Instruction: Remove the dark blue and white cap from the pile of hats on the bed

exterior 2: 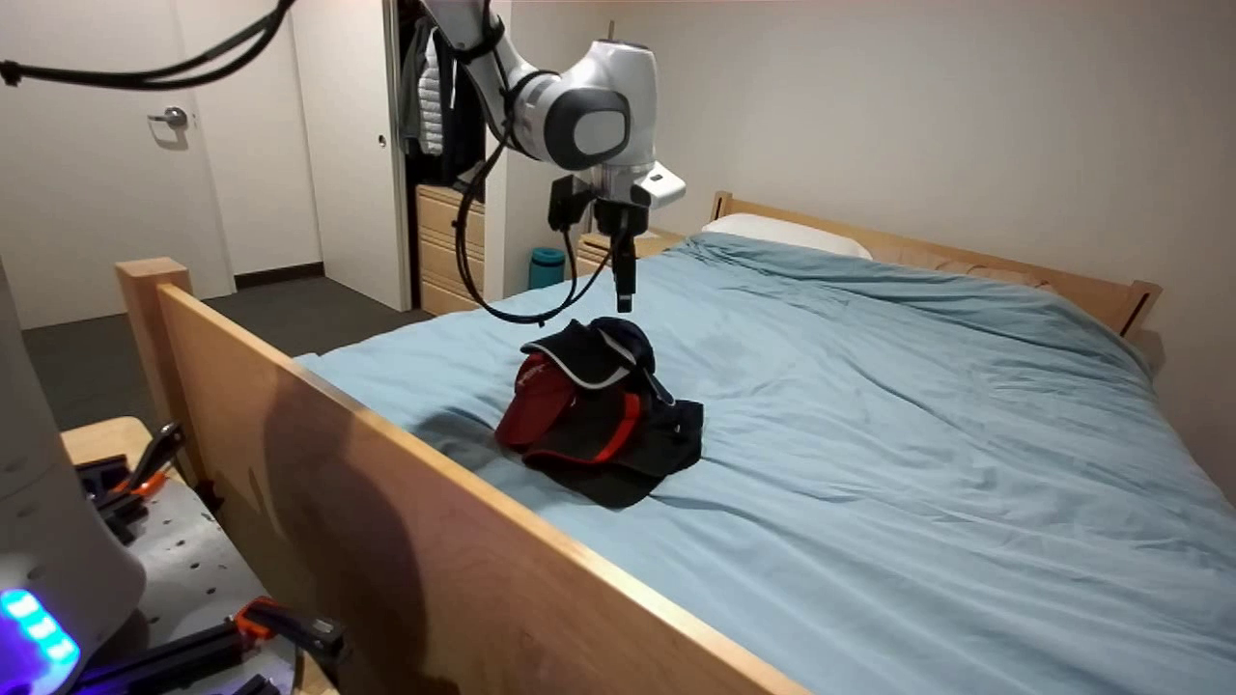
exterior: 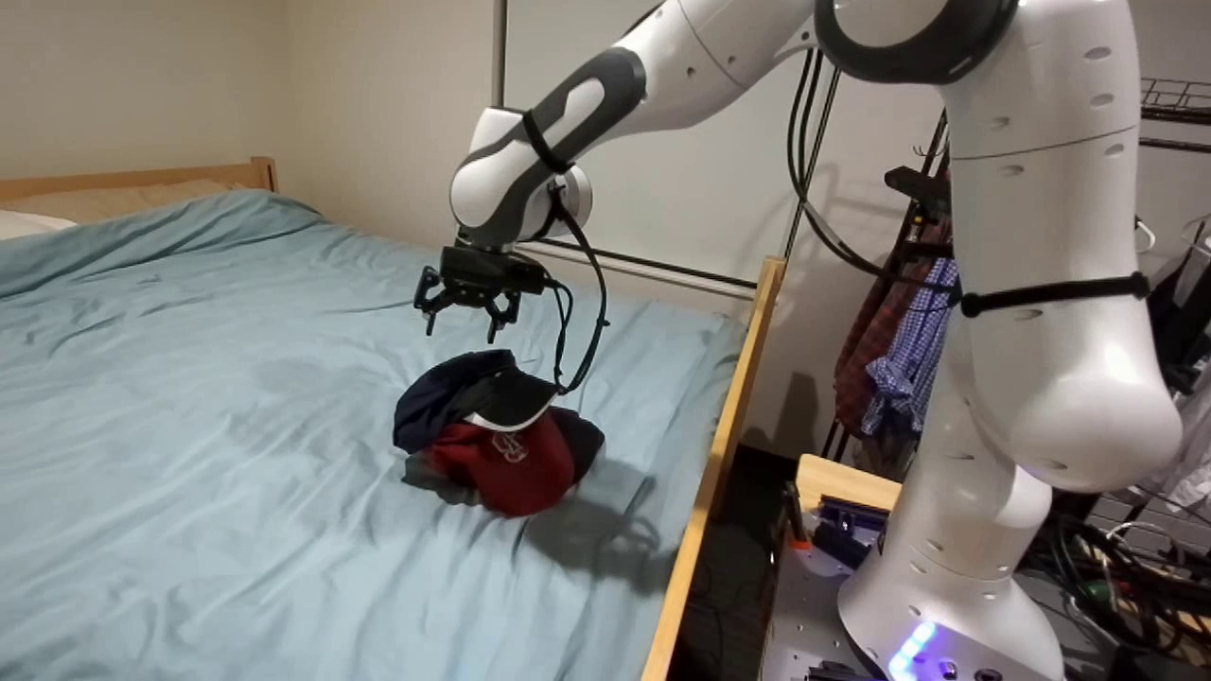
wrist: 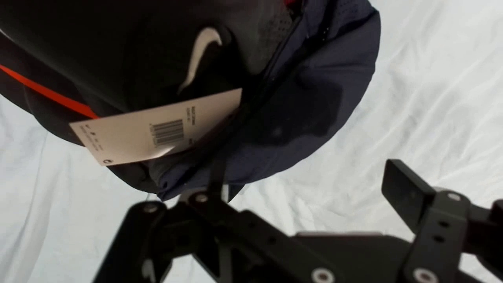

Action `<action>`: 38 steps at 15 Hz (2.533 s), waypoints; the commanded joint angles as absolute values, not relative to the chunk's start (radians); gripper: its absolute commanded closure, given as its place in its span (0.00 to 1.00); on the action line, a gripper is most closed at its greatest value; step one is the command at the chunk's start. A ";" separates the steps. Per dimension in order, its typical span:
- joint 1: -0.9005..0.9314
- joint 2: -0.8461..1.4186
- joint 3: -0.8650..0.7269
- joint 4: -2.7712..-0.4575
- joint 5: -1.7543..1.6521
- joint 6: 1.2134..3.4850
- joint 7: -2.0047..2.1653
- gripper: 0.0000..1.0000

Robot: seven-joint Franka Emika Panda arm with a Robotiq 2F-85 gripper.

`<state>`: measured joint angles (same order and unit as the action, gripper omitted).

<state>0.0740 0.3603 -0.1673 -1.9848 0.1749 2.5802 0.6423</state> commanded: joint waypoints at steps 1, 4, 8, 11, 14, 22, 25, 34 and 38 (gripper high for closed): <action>0.080 0.286 -0.160 -2.050 0.140 2.561 0.702 0.00; 0.041 0.308 -0.117 -2.048 0.211 2.570 0.644 0.00; 0.009 0.349 -0.090 -2.036 0.264 2.599 0.598 0.00; 0.007 0.385 -0.101 -2.033 0.227 2.708 0.533 0.00; -0.026 0.428 -0.072 -2.015 0.276 2.762 0.437 0.00; -0.134 0.481 0.063 -1.984 0.436 2.791 0.230 0.47; -0.144 0.477 0.078 -1.990 0.456 2.800 0.201 0.66; -0.161 0.440 0.115 -1.995 0.439 2.853 0.077 1.00; -0.206 0.437 0.204 -1.928 0.432 2.822 -0.112 0.96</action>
